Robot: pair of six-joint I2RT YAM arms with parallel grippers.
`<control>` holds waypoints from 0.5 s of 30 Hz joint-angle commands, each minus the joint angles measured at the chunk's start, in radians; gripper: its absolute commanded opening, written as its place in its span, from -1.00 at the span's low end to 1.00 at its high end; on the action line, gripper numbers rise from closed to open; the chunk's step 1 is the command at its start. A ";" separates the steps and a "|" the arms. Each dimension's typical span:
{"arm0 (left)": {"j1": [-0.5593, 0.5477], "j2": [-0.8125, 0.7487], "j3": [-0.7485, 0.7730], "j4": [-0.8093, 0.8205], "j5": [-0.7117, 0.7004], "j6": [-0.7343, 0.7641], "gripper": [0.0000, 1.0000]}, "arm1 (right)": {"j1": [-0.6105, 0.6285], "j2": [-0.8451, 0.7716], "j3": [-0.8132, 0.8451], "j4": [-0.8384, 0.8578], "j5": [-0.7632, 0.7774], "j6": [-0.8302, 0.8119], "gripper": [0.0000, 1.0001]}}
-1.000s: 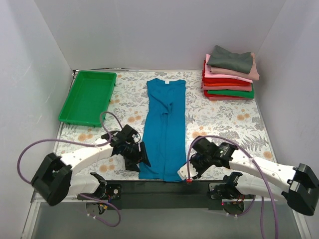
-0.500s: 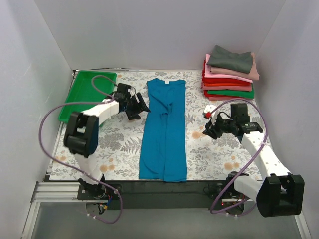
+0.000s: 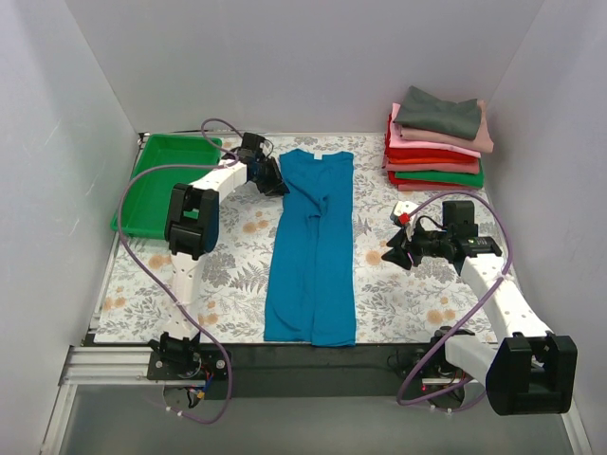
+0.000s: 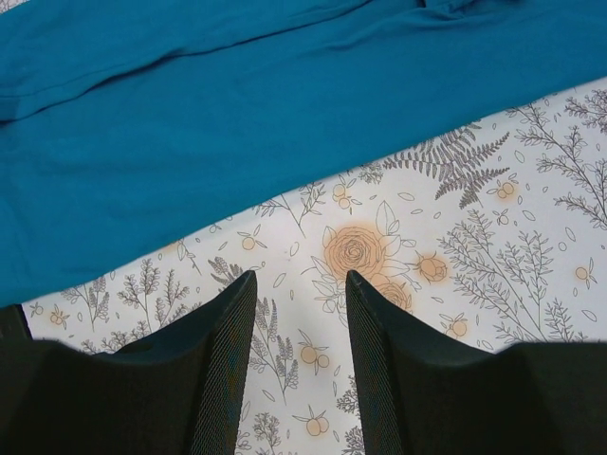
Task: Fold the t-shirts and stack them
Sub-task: Fold the tshirt
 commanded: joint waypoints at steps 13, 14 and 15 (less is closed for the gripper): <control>0.005 0.173 0.297 -0.322 -0.313 0.152 -0.75 | -0.016 0.018 -0.009 0.012 -0.044 0.008 -0.01; 0.006 0.176 0.317 -0.329 -0.318 0.167 -0.64 | -0.013 0.021 -0.011 0.012 -0.045 0.005 -0.01; 0.008 0.178 0.324 -0.334 -0.345 0.171 -0.54 | -0.015 0.025 -0.011 0.010 -0.054 0.002 -0.01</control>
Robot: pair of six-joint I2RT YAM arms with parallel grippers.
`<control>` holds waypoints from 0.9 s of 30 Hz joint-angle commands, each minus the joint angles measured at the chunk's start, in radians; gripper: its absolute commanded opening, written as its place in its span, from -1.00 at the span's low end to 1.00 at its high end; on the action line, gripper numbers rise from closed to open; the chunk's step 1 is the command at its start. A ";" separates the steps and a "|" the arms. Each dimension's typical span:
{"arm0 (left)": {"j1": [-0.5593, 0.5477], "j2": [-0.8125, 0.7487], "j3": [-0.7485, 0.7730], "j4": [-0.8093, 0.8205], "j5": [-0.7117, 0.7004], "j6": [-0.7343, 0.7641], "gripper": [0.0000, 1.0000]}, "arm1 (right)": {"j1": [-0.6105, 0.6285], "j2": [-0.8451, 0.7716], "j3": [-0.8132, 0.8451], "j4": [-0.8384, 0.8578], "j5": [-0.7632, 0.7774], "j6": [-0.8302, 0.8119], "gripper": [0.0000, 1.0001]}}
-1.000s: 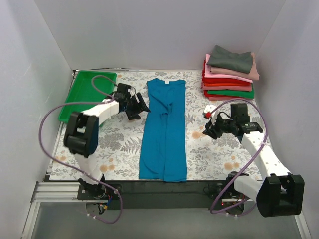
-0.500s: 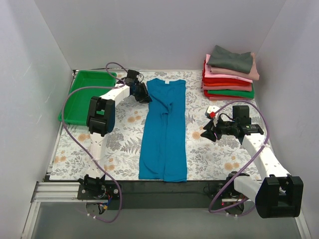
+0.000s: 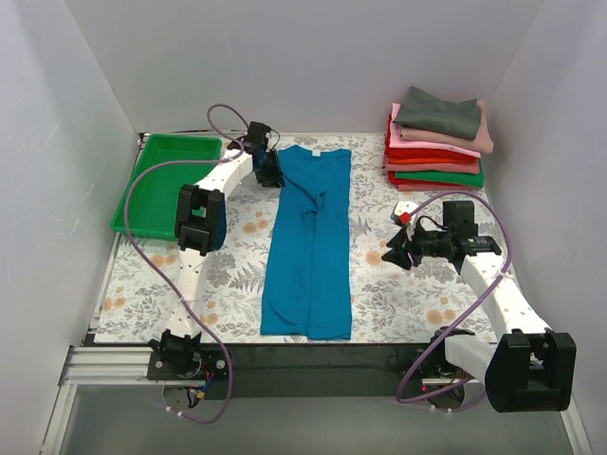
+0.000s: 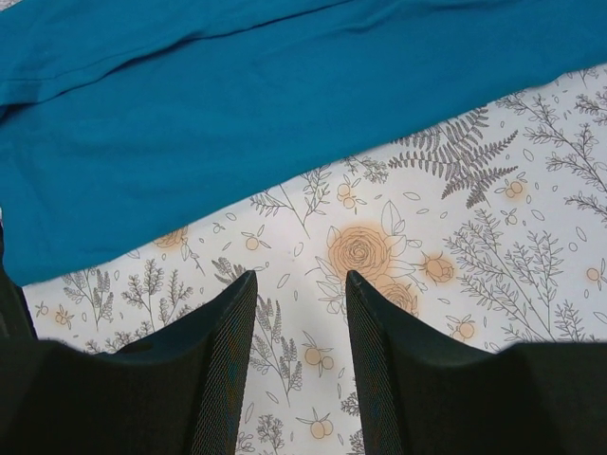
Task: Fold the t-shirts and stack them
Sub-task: Fold the tshirt
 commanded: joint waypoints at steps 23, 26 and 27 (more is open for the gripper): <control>-0.461 -1.510 -1.237 0.197 0.160 0.683 0.72 | 0.754 0.047 -0.057 -0.220 0.183 -0.466 0.68; -0.592 -1.605 -1.294 0.090 0.113 0.801 0.60 | 0.815 0.059 -0.096 -0.171 0.230 -0.472 0.58; -0.612 -1.624 -1.333 0.074 0.110 0.873 0.59 | 0.835 0.069 -0.105 -0.154 0.237 -0.469 0.52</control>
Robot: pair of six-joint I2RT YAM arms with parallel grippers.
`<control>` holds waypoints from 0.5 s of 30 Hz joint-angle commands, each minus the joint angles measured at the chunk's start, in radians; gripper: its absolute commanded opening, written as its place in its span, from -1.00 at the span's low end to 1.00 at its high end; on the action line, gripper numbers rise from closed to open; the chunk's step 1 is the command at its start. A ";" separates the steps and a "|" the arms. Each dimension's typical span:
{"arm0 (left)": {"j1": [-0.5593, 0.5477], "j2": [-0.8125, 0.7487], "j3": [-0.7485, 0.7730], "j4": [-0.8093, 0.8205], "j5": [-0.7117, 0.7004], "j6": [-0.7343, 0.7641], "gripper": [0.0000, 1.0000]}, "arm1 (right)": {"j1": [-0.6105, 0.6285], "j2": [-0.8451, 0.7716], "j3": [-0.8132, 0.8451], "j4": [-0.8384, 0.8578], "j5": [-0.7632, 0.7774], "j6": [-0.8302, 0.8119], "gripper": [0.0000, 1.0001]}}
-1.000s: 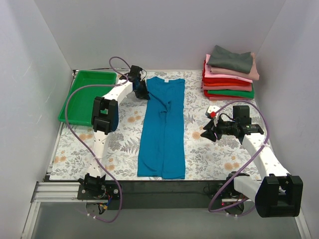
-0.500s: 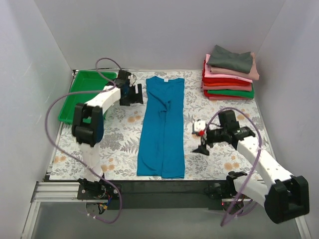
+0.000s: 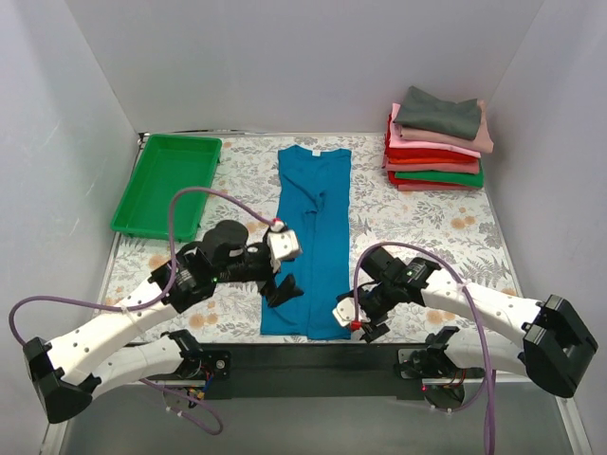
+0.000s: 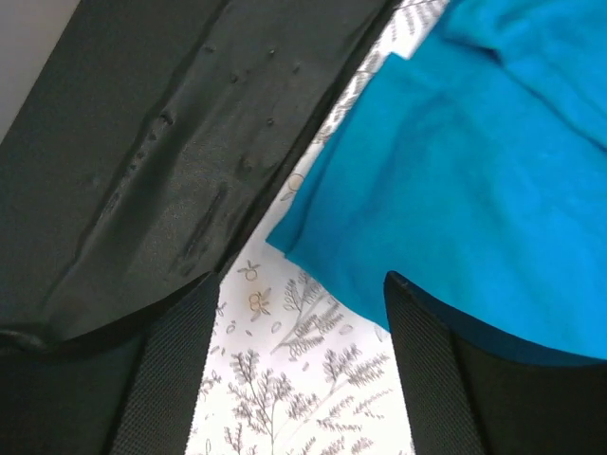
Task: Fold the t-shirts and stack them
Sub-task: Fold the tshirt
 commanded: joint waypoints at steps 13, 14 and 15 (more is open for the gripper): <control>-0.212 0.064 -0.356 -0.084 -0.107 0.389 0.50 | 0.036 0.015 -0.101 0.169 0.052 -0.008 0.31; -0.216 0.073 -0.364 -0.068 -0.103 0.377 0.49 | 0.033 0.013 -0.104 0.171 0.050 -0.004 0.30; -0.219 0.081 -0.372 -0.056 -0.098 0.370 0.49 | 0.026 0.006 -0.104 0.171 0.047 -0.002 0.30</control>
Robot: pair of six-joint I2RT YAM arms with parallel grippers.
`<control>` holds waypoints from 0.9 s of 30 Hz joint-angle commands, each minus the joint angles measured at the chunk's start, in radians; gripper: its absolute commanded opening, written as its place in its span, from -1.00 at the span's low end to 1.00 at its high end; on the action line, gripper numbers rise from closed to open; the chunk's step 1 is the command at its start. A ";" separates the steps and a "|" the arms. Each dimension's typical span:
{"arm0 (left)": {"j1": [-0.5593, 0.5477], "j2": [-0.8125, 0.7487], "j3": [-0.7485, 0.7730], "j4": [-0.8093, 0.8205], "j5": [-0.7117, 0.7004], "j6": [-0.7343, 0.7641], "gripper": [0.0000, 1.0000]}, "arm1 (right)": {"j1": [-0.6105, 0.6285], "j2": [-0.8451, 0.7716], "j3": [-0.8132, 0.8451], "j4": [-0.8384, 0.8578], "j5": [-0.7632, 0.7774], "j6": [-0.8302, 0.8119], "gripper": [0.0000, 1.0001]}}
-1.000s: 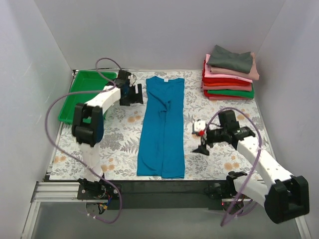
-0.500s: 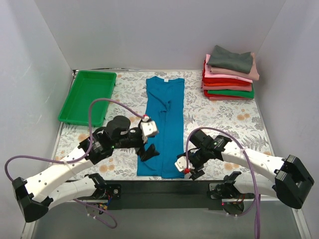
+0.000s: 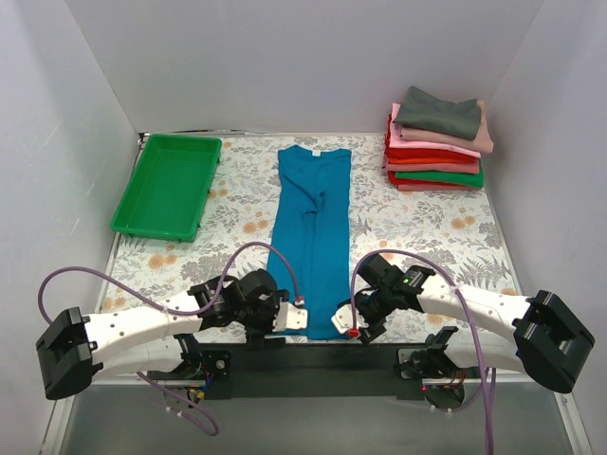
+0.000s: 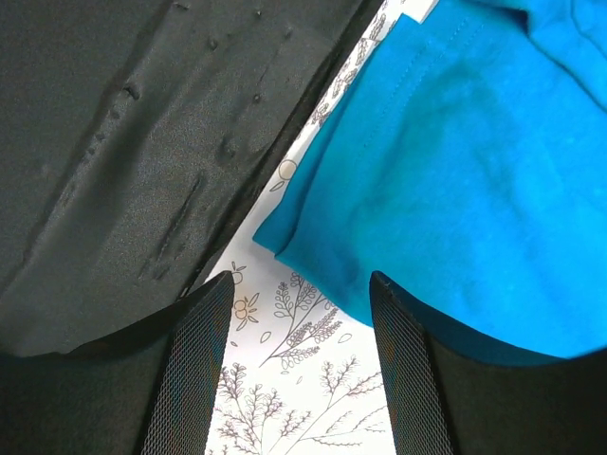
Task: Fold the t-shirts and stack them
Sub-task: Fold the tshirt
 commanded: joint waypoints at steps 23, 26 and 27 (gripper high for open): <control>-0.032 0.143 -0.110 0.184 -0.076 0.024 -1.00 | 0.010 -0.052 -0.023 0.033 -0.089 -0.003 0.15; -0.030 0.151 -0.100 0.178 -0.067 0.021 -1.00 | 0.038 -0.050 -0.050 0.073 -0.066 0.009 0.08; -0.032 0.152 -0.098 0.180 -0.064 0.018 -1.00 | 0.053 -0.040 -0.050 0.079 -0.059 0.013 0.03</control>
